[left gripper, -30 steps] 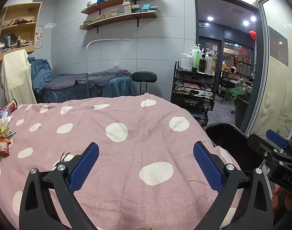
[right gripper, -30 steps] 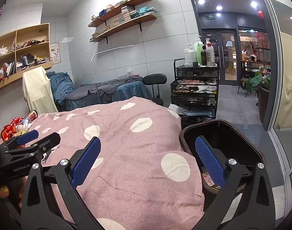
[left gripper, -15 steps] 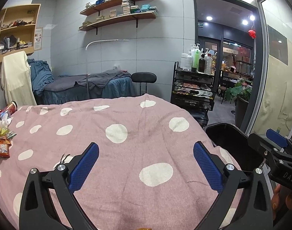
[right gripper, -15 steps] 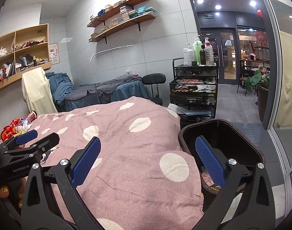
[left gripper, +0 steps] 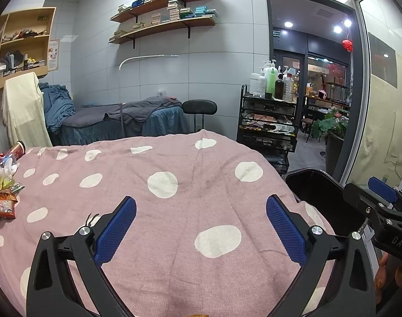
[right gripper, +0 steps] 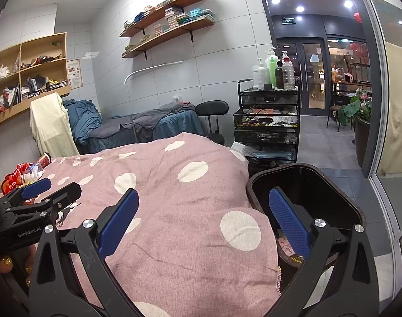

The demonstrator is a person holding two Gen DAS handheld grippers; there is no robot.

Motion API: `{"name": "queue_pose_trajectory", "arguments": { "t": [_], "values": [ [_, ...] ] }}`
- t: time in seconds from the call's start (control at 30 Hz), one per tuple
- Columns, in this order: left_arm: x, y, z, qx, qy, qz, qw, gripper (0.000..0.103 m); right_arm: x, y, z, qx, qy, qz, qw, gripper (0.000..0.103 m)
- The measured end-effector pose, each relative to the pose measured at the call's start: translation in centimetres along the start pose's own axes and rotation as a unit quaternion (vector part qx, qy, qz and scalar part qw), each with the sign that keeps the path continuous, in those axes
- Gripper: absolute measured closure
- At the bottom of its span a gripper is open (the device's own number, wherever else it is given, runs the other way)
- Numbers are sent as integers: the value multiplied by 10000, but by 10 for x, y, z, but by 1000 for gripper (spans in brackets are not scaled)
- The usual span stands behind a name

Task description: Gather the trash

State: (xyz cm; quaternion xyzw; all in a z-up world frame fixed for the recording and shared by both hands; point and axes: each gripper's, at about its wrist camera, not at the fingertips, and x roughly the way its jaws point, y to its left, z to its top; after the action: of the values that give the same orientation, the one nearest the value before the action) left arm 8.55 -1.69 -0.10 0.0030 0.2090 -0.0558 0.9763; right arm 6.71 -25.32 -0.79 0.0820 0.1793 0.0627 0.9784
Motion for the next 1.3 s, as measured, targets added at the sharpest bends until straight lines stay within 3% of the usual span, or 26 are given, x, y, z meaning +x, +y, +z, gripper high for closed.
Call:
{"name": "queue_pose_trajectory", "arguments": {
  "t": [1.3],
  "values": [
    [2, 2, -3, 12, 50, 58, 10000, 5, 3, 0, -2, 41, 37, 14, 10000, 5]
  ]
}}
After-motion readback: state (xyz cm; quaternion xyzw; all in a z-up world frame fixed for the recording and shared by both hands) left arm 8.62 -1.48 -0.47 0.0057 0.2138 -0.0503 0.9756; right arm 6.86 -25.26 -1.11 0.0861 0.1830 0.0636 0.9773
